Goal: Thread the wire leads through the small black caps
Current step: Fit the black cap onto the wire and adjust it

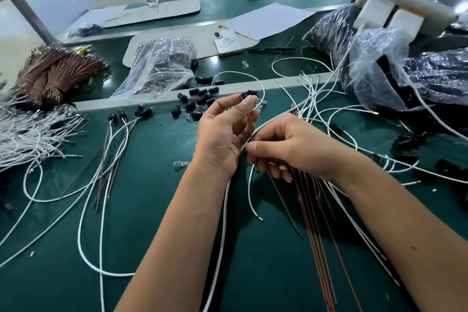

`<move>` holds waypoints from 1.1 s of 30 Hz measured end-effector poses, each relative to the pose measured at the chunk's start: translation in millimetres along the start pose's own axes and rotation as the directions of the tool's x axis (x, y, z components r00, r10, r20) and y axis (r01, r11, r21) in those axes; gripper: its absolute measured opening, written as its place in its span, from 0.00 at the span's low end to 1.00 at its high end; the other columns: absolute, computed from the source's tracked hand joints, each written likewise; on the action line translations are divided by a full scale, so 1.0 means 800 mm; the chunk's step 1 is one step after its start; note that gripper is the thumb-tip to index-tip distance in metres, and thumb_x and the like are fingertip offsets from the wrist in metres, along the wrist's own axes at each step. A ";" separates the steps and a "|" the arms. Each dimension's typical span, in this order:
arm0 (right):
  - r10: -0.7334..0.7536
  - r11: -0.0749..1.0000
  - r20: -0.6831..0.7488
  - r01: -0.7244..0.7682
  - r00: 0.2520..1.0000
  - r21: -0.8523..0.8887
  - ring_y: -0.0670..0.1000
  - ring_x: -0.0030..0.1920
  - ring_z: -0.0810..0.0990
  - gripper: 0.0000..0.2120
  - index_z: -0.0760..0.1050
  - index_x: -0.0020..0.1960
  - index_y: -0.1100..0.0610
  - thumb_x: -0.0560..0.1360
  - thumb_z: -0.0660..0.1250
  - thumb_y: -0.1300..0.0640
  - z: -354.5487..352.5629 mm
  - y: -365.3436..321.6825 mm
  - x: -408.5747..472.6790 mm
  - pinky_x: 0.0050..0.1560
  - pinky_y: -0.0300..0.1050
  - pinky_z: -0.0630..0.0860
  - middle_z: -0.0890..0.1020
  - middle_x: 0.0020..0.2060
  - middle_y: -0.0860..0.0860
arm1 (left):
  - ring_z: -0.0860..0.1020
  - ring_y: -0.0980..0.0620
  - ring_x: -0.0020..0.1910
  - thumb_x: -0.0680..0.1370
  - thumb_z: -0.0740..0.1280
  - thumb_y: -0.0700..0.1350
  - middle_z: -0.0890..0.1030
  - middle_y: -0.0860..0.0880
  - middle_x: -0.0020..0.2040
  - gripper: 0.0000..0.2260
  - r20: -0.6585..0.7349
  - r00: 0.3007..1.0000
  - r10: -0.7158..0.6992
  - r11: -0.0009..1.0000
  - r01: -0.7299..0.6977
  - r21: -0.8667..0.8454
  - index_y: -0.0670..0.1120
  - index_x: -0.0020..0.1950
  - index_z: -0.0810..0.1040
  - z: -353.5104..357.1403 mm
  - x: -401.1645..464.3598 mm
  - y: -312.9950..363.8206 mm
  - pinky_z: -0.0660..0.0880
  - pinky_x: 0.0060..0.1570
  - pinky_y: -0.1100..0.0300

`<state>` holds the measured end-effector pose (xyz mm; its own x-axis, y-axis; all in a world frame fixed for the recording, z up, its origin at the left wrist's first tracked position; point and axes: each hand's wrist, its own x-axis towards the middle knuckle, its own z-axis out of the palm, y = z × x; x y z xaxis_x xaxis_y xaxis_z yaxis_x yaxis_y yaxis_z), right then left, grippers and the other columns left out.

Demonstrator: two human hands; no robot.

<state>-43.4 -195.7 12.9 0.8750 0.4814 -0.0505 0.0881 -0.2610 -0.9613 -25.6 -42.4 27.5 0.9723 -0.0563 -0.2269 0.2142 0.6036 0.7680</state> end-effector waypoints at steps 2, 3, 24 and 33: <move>0.010 1.000 -0.030 -0.010 1.000 -0.026 0.49 0.24 0.76 0.13 0.82 0.42 0.66 0.82 0.68 0.60 0.001 0.001 0.001 0.21 0.39 0.71 0.81 0.33 0.65 | 0.83 0.50 0.36 0.62 0.76 0.37 0.86 0.43 0.43 0.21 0.013 1.000 0.004 1.000 -0.004 -0.006 0.42 0.52 0.76 0.000 0.000 0.001 0.79 0.34 0.65; 0.016 0.999 -0.043 -0.018 0.999 -0.037 0.48 0.24 0.75 0.13 0.82 0.41 0.65 0.82 0.68 0.60 0.002 0.002 0.001 0.21 0.39 0.71 0.81 0.33 0.64 | 0.83 0.50 0.37 0.63 0.75 0.37 0.86 0.43 0.43 0.22 0.015 1.000 0.004 1.000 -0.004 -0.011 0.41 0.55 0.76 0.000 0.000 0.002 0.79 0.35 0.65; -0.022 0.511 -0.808 -0.687 0.589 -0.516 0.63 0.50 0.82 0.10 0.84 0.53 0.56 0.78 0.72 0.50 -0.053 0.015 -0.009 0.52 0.53 0.78 0.80 0.53 0.58 | 0.64 0.57 0.24 0.81 0.63 0.33 0.83 0.46 0.40 0.05 0.059 0.996 -0.063 0.989 0.054 0.135 0.42 0.51 0.75 -0.001 0.011 -0.014 0.62 0.21 0.68; -0.092 0.801 -0.628 0.433 0.772 0.414 0.46 0.25 0.69 0.07 0.72 0.47 0.56 0.85 0.63 0.60 -0.041 -0.013 -0.005 0.22 0.36 0.63 0.82 0.35 0.52 | 0.59 0.56 0.27 0.83 0.62 0.39 0.74 0.50 0.37 0.07 0.217 0.972 -0.087 0.920 -0.005 0.392 0.45 0.56 0.80 0.001 0.004 -0.020 0.55 0.23 0.67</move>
<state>-32.5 -222.4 32.4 0.9668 -0.1299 0.2201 0.2522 0.3459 -0.9038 -26.0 -53.1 15.2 0.9471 -0.2796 -0.1576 0.2289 0.2440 0.9424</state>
